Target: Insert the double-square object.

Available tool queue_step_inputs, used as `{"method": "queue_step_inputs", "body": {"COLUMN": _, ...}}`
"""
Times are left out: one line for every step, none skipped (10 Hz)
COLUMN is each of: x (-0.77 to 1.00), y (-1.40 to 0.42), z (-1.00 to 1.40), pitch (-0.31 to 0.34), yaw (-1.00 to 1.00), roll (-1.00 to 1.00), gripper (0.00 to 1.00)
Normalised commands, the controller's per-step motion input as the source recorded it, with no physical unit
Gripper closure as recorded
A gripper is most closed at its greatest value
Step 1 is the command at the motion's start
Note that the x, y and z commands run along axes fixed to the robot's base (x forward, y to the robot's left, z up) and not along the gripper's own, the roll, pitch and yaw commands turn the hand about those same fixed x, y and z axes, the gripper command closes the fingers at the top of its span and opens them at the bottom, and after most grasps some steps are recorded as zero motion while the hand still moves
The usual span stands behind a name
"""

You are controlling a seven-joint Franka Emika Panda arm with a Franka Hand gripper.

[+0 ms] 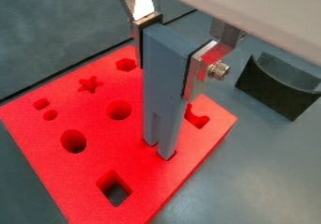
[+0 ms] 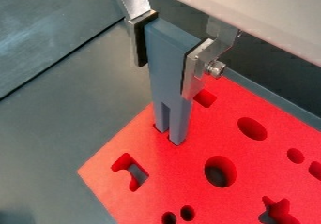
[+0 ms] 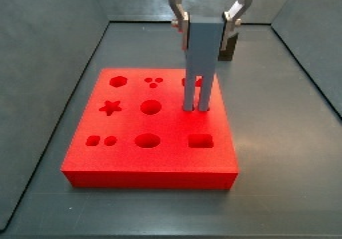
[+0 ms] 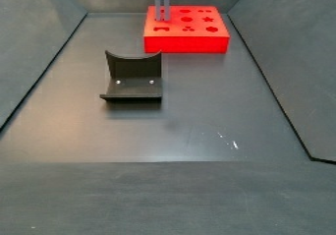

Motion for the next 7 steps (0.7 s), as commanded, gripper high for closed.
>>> {"method": "queue_step_inputs", "body": {"x": 0.29, "y": -0.1, "z": -0.42, "pitch": 0.031, "yaw": 0.0, "roll": 0.11, "gripper": 1.0}}
{"method": "queue_step_inputs", "body": {"x": 0.08, "y": 0.0, "z": -0.52, "pitch": -0.01, "yaw": 0.0, "roll": 0.04, "gripper": 1.0}}
{"method": "queue_step_inputs", "body": {"x": 0.0, "y": 0.0, "z": -0.53, "pitch": -0.034, "yaw": 0.0, "roll": 0.0, "gripper": 1.0}}
{"method": "queue_step_inputs", "body": {"x": 0.0, "y": 0.0, "z": -0.46, "pitch": -0.066, "yaw": 0.0, "roll": -0.05, "gripper": 1.0}}
{"method": "queue_step_inputs", "body": {"x": 0.0, "y": 0.0, "z": -0.36, "pitch": -0.083, "yaw": 0.01, "roll": -0.11, "gripper": 1.0}}
{"method": "queue_step_inputs", "body": {"x": 0.0, "y": 0.0, "z": 0.0, "pitch": -0.053, "yaw": 0.0, "roll": -0.02, "gripper": 1.0}}
{"method": "queue_step_inputs", "body": {"x": 0.0, "y": 0.0, "z": 0.0, "pitch": 0.0, "yaw": 0.0, "roll": 0.0, "gripper": 1.0}}
